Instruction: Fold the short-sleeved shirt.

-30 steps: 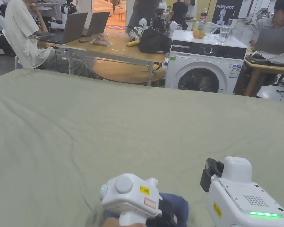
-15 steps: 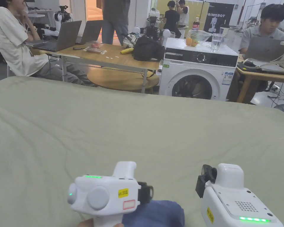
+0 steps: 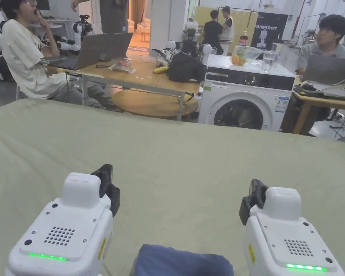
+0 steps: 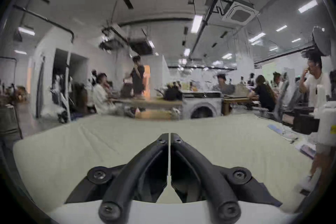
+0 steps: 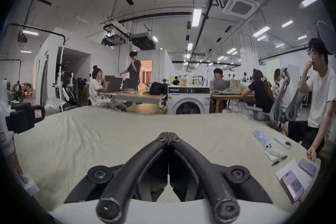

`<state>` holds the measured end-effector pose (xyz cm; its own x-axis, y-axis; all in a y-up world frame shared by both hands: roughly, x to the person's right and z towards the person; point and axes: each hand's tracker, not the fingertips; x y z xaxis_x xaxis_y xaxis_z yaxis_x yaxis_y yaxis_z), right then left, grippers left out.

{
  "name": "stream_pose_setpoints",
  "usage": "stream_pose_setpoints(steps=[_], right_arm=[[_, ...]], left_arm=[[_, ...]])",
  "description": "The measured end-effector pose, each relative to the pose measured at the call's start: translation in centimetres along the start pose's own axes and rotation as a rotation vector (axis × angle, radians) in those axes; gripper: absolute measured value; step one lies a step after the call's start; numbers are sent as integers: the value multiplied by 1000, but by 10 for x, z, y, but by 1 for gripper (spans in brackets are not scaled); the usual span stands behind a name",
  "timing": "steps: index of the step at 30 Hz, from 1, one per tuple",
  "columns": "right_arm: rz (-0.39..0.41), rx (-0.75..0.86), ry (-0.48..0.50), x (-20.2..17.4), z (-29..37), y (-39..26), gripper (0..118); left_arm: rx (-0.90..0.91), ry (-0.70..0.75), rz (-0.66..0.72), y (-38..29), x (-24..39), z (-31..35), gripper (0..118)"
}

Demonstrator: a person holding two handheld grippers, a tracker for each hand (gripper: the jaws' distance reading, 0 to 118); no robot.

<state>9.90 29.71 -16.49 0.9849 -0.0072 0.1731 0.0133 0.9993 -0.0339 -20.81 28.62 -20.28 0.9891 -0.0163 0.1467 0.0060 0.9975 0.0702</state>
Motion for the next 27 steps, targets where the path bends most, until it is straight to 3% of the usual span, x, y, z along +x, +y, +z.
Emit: stream_pose_setpoints(steps=[6,10,21,24,27], right_arm=[[-3,-4,-27,-2,-2,3,0],[-42,-149,12,6,19,-14,0],[46,-568,138,-7,54,-111,0],[116,-662,88,-17,49,-133,0],[119,-648,66,-20,49,-146,0]], left_arm=[[2,59,48,-3,-16,1,0],[-53,33,70,-10,-25,1,0],[-245,-67,132,-46,-30,9,0],[-351,-113,208,-57,-32,11,0],[-478,-182,316,-69,-40,11,0]])
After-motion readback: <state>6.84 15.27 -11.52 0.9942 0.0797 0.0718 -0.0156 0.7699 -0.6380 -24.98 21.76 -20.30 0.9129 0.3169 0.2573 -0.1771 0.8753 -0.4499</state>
